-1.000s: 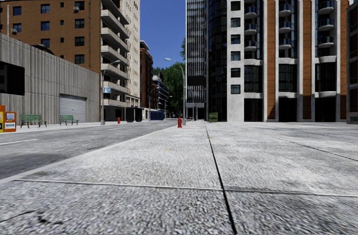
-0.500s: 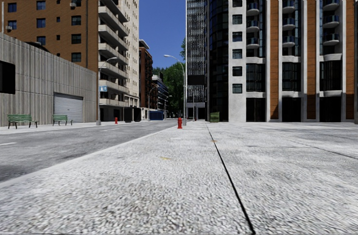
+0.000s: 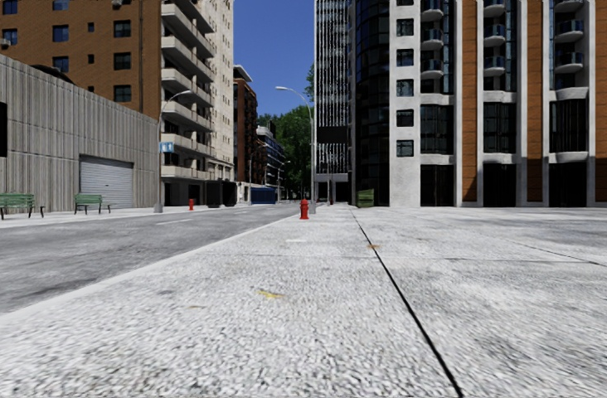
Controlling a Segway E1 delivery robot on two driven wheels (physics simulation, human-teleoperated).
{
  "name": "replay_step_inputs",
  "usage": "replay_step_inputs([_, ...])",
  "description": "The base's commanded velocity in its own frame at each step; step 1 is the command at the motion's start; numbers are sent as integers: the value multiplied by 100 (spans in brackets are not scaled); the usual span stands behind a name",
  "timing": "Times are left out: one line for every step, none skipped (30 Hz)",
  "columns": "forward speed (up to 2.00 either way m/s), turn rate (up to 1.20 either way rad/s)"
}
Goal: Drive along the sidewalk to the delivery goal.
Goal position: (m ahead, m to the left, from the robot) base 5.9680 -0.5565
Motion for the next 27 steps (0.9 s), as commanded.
replay_step_inputs([200, -23])
replay_step_inputs([200, -25])
replay_step_inputs([200, -27])
replay_step_inputs([200, -27])
replay_step_inputs([200, -27])
replay_step_inputs([200, -27])
replay_step_inputs([200, -27])
replay_step_inputs([200, -27])
replay_step_inputs([200, -27])
replay_step_inputs([200, -27])
replay_step_inputs([200, -27])
replay_step_inputs([200, -27])
replay_step_inputs([200, -27])
replay_step_inputs([200, -27])
replay_step_inputs([200, -27])
replay_step_inputs([200, -25])
replay_step_inputs([200, -25])
replay_step_inputs([200, -4])
replay_step_inputs([200, 0])
replay_step_inputs([200, 0])
replay_step_inputs([200, 0])
replay_step_inputs([200, 0])
replay_step_inputs([200, 0])
replay_step_inputs([200, 0])
replay_step_inputs([200, 0])
replay_step_inputs([200, 0])
replay_step_inputs([200, 0])
